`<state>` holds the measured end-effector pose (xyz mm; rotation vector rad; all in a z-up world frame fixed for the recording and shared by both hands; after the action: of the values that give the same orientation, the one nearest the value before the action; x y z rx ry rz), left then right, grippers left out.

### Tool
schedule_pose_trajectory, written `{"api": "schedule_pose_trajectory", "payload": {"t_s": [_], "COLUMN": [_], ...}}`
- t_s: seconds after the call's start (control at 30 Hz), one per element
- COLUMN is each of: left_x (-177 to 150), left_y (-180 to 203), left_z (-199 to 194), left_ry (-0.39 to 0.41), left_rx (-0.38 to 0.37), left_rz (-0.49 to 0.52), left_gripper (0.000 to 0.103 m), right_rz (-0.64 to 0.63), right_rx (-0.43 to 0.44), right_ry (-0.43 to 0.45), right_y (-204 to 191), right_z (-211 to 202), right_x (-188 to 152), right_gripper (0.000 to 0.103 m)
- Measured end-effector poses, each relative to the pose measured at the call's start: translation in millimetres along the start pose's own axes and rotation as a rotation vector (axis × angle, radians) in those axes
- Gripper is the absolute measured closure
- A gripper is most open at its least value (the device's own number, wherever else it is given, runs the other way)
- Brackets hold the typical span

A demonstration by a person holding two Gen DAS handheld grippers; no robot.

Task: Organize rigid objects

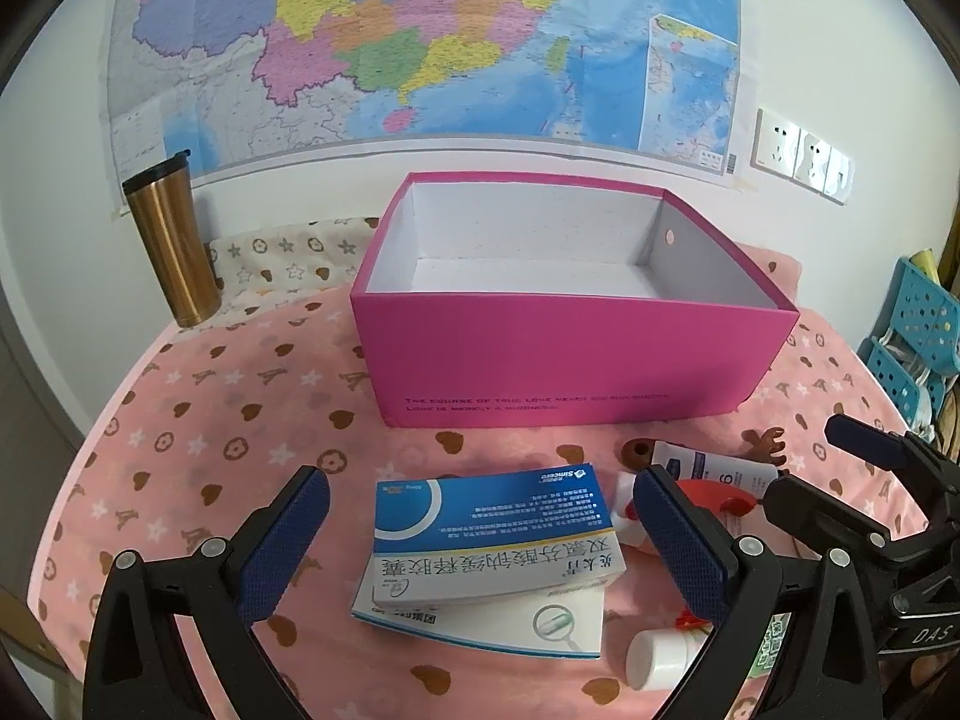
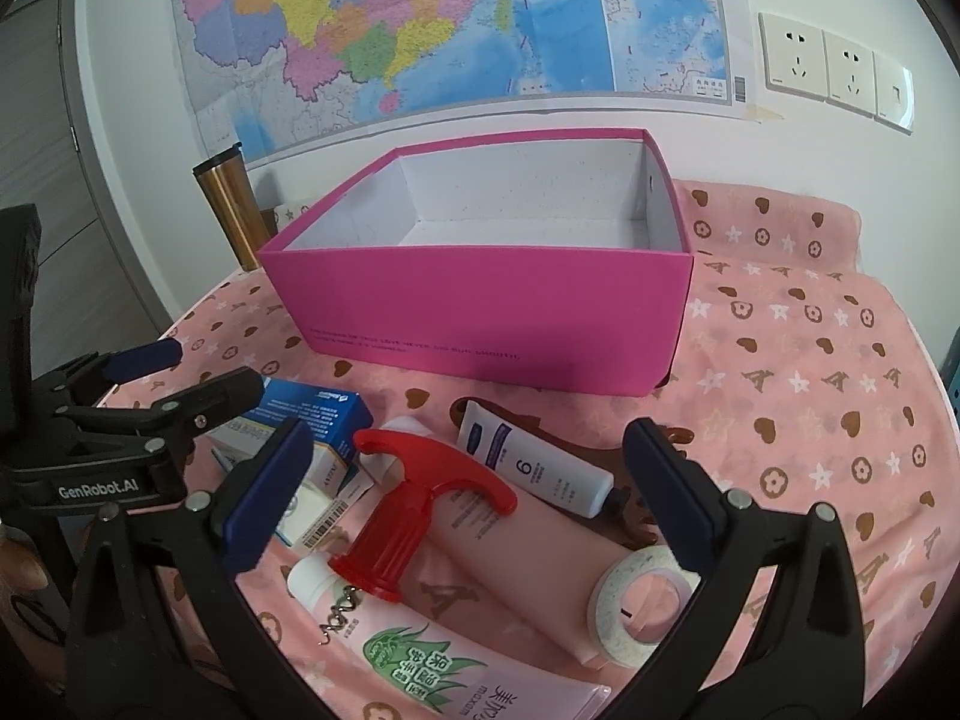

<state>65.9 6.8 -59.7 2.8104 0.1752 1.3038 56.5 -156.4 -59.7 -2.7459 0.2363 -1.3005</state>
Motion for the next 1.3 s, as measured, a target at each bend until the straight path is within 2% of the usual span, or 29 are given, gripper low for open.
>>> {"api": "schedule_pose_trajectory", "payload": {"t_s": [0.9, 1.17, 1.3], "left_x": [-3.9, -17.5, -25.0], "left_y": [0.0, -18.5, -29.3], "left_z": [4.6, 13.1, 17.8], "left_ry": [-0.007, -0.057, -0.088], "left_rx": [-0.004, -0.038, -0.071], "left_rz": [-0.004, -0.017, -0.039], "left_gripper": [0.000, 0.000, 0.003], "right_rz": [-0.020, -0.062, -0.082], "right_rx": [0.038, 0.120, 0.194], "right_ry": [-0.010, -0.040, -0.072], "right_y": [-10.6, -29.7, -45.4], "right_z": [3.3, 12.6, 22.1], "right_x": [-0.6, -0.8, -1.8], "right_gripper": [0.000, 0.000, 0.010]}}
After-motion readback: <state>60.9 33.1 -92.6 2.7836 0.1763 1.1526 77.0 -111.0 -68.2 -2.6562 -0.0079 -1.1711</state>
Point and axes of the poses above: each gripper's, at about its wrist camera, not at the fingertips, and z roughly the way its jaws point, y to its right, x to its top, the point moved 9 cm from there along z, roughly the way its jaws point, and after that the axes turned 4 degrees about -z, right-handed, at the moved point
